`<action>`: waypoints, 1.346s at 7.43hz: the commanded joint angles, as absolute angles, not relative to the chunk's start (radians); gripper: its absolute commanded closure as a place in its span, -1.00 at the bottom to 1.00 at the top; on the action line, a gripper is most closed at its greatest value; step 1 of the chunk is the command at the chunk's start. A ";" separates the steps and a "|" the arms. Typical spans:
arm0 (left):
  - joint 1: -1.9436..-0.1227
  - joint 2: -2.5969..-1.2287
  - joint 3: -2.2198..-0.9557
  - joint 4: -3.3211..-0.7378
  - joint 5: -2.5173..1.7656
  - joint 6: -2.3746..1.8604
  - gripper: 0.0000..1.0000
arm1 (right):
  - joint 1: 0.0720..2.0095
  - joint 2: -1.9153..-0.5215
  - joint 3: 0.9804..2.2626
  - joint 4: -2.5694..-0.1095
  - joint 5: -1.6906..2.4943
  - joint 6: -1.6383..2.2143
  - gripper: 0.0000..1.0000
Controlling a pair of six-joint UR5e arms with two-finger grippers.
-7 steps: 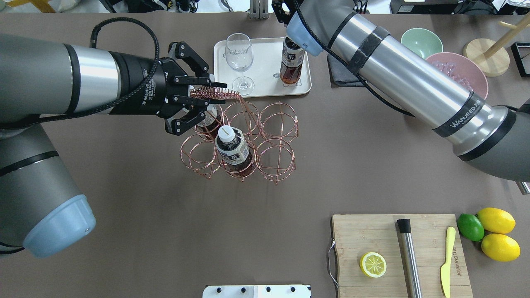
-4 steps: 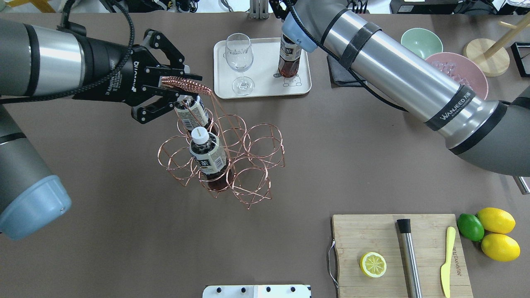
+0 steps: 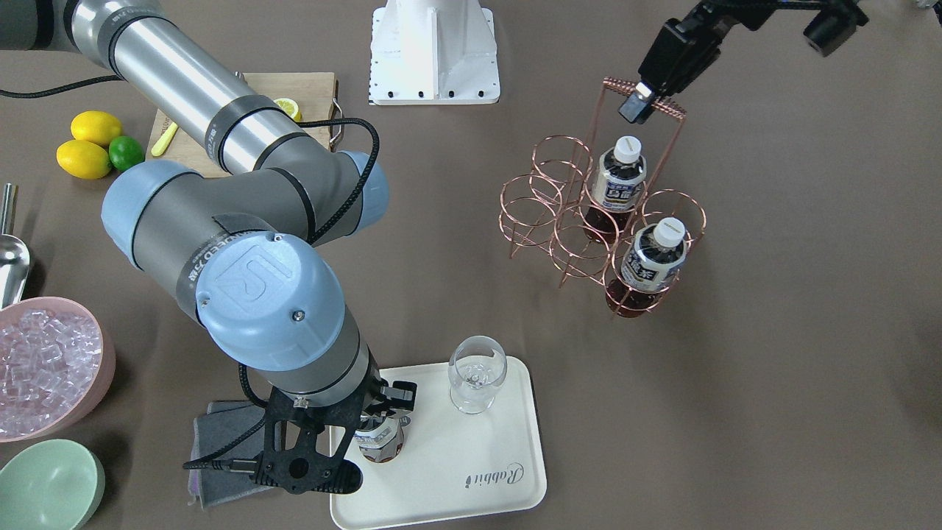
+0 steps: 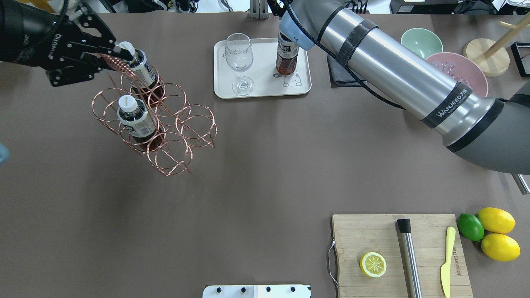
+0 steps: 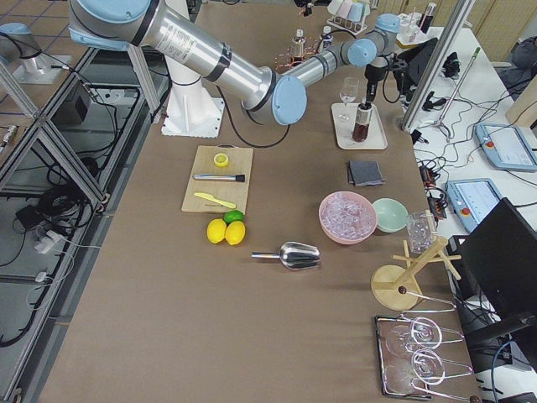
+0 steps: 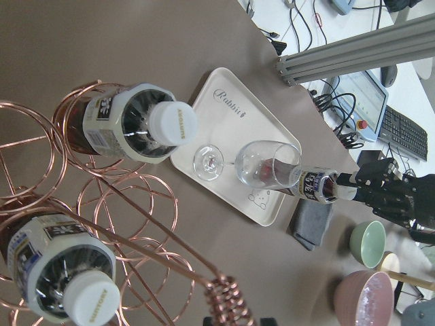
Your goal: Take tea from basket to plate
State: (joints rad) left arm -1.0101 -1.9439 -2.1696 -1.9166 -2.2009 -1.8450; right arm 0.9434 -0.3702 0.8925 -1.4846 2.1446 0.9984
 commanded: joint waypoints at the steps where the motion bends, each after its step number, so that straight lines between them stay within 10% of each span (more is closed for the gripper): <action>1: -1.185 -1.896 -2.168 -1.759 -2.315 -1.354 1.00 | 0.943 -0.370 0.891 -1.482 2.149 0.997 -0.49; 2: -1.207 -1.887 -2.164 -1.729 -2.315 -1.304 1.00 | 0.943 -0.370 0.894 -1.483 2.151 0.994 -0.99; 5: -1.238 -1.853 -2.125 -1.718 -2.356 -1.359 1.00 | 0.943 -0.367 0.998 -1.584 2.166 0.936 -0.99; 10: -1.362 -1.997 -1.894 -1.732 -2.456 -1.637 1.00 | 0.971 -0.856 1.678 -1.822 2.187 0.781 -1.00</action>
State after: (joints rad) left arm -1.3108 -1.9094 -2.0100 -1.7313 -2.4241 -1.5735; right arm 0.9449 -0.6648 1.4483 -1.7488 2.1826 0.8723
